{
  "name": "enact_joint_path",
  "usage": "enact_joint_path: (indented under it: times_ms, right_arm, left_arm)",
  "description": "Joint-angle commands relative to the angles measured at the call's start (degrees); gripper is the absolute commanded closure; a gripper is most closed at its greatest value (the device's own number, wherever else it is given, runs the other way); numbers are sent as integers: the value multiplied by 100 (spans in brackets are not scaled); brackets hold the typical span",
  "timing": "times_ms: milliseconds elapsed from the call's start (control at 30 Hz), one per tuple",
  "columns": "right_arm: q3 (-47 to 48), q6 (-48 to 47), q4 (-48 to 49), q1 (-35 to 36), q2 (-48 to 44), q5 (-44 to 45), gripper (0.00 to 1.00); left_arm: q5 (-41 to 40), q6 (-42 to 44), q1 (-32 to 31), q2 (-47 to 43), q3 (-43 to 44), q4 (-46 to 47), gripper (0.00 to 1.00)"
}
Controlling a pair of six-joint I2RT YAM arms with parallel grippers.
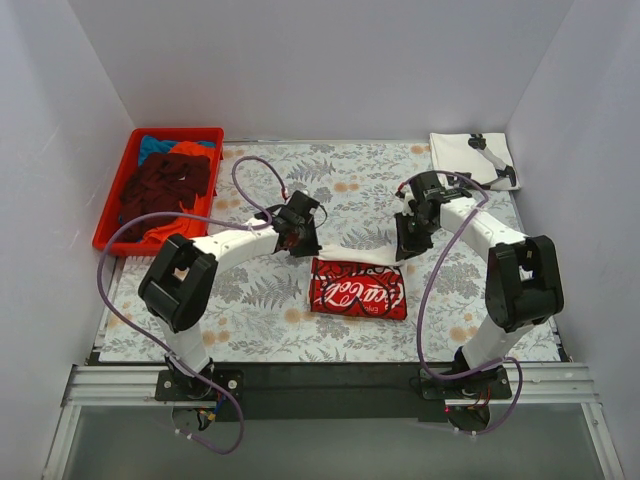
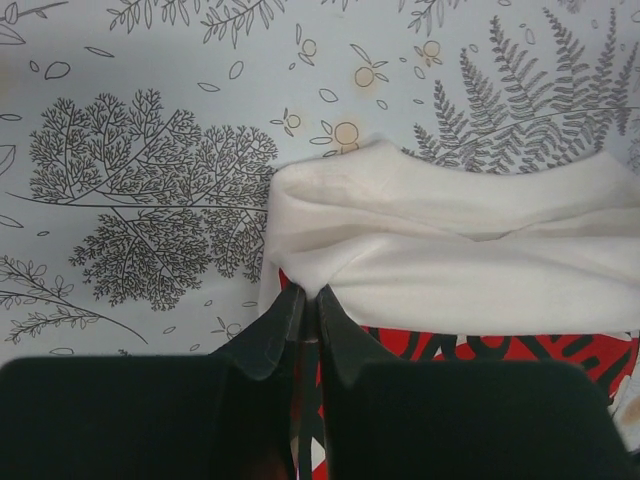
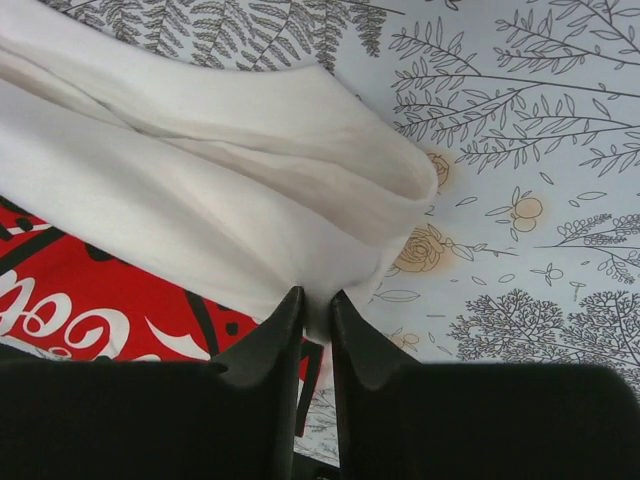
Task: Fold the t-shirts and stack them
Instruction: Fold the tshirt
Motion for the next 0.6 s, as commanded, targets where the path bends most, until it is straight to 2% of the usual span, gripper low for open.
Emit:
enact_joint_path:
  times_ms: [0,33,133,167,200,333,433,533,567]
  right_arm:
    - [-97,36,124,-82,39,400,77]
    - [-106,45,133,-82,-22,391,68]
    - [-62,116,186,-91,-302,417,58]
    - [-36,168,194,-83,-409,487,57]
    - [-1,203,221,-82,-523,531,56]
    - [-79,318,439,-91,-1373,690,53]
    - [-560,388,1026,-82,-2032,156,52]
    - [-1393,581,1739,-91,-2578,-1029,53]
    - [-1598,703,2333,-83,-2667,-1642,53]
  left_arm:
    - [-555,70,137,31,63,-9,94]
    - [-572,35,137,5,37,-18,91]
    - [-686,-1,137,-241,-16,-62,73]
    - [-739,8,129,-320,-51,-62,69]
    - [-757,8,137,-538,-60,-62,59]
    - [-792,87,111,-1170,-235,-62,41]
    - [-731,148,41,-1724,-534,17,41]
    - [-345,236,-73,-2104,-999,411,46]
    - [-205,254,-91,-2296,-1166,569,50]
